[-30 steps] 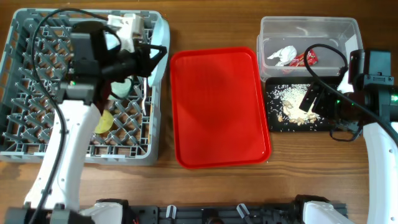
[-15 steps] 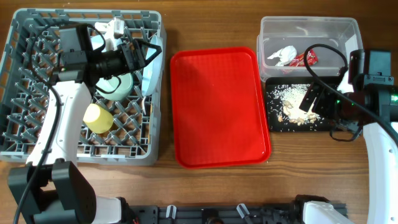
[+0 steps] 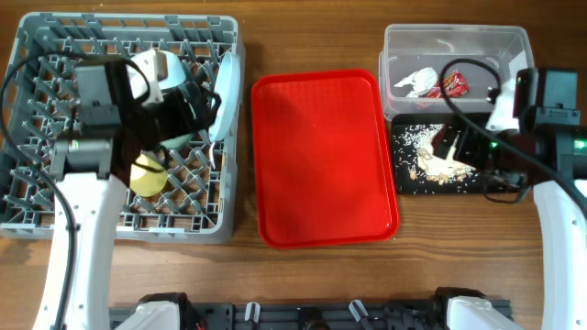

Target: Sort waste into correct bins and load items into the dishwasher rack

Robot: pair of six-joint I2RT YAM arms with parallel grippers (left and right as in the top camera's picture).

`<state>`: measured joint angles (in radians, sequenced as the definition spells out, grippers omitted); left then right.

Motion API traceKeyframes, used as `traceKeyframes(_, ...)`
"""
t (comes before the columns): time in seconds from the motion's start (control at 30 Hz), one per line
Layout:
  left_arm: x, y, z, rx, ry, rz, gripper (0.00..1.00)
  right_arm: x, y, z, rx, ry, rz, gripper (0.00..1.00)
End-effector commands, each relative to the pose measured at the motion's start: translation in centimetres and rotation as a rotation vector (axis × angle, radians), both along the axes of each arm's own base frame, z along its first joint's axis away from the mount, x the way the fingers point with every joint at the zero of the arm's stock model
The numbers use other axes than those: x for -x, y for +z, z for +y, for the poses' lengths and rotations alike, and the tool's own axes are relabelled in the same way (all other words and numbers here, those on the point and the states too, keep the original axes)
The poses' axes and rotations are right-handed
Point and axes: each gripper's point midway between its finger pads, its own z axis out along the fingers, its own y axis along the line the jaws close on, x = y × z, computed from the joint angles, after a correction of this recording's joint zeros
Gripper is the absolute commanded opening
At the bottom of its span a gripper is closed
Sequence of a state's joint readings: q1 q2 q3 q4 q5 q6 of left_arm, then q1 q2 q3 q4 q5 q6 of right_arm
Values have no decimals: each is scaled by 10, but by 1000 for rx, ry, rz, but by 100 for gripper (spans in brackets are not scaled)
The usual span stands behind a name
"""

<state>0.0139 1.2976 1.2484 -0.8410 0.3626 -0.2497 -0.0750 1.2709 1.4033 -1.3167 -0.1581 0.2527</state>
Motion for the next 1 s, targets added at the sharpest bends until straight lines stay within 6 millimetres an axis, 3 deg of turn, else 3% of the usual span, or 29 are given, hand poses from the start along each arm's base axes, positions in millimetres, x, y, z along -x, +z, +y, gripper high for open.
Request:
traceKeyframes(0.0, 16, -30, 33, -236, 123, 124, 100, -20, 14, 30, -35, 160, -110, 100)
traceKeyframes(0.13, 37, -52, 40, -287, 128, 261, 100, -50, 11, 42, 2, 220, -173, 100)
traceKeyframes(0.2, 51, -58, 38, -281, 111, 324, 100, -42, -10, 43, -4, 228, -67, 98)
traceKeyframes(0.27, 60, -58, 35, -270, 90, 350, 100, -32, -25, 42, -5, 224, 22, 84)
traceKeyframes(0.33, 66, -56, 35, -268, 88, 353, 100, -27, -29, 41, -7, 212, 39, 83)
traceKeyframes(0.53, 84, -41, 29, -222, 87, 172, 100, -3, -14, 36, 2, 157, -139, 84)
traceKeyframes(0.67, 105, -35, 29, -217, 87, -14, 100, 21, -3, 29, 47, 158, -339, 100)
traceKeyframes(0.77, 124, -32, 31, -215, 105, -120, 100, 43, 16, 13, 103, 69, -470, 100)
traceKeyframes(0.97, 135, -26, 32, -211, 109, -163, 100, 58, 23, 11, 108, 64, -506, 100)
